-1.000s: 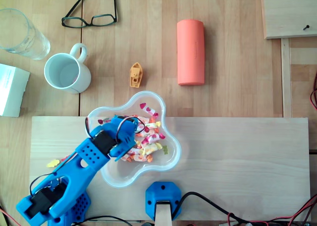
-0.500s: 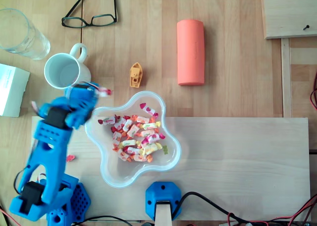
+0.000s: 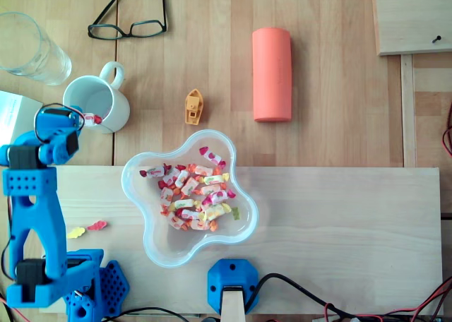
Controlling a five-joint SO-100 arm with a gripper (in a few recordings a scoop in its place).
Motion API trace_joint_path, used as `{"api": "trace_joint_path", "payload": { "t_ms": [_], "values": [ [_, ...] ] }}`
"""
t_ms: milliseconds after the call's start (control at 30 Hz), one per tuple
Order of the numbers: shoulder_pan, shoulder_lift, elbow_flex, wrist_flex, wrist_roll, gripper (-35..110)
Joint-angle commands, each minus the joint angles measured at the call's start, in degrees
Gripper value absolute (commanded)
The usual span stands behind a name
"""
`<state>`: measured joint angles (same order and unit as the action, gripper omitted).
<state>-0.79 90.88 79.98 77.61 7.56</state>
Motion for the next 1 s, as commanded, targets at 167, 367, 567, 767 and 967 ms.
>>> {"api": "trace_joint_path", "payload": {
  "t_ms": [167,367,567,767,967],
  "values": [
    [-1.3,-7.3,-5.4,-1.6,1.4,-2],
    [-1.4,-8.6,-8.3,-5.4,1.0,-2],
    [-1.4,-8.6,-8.6,-6.2,1.3,-2],
    [-1.3,-8.6,-8.6,-6.3,1.0,-2],
    [-1.3,-9.6,-8.6,-6.4,1.0,-2]
  ]
}}
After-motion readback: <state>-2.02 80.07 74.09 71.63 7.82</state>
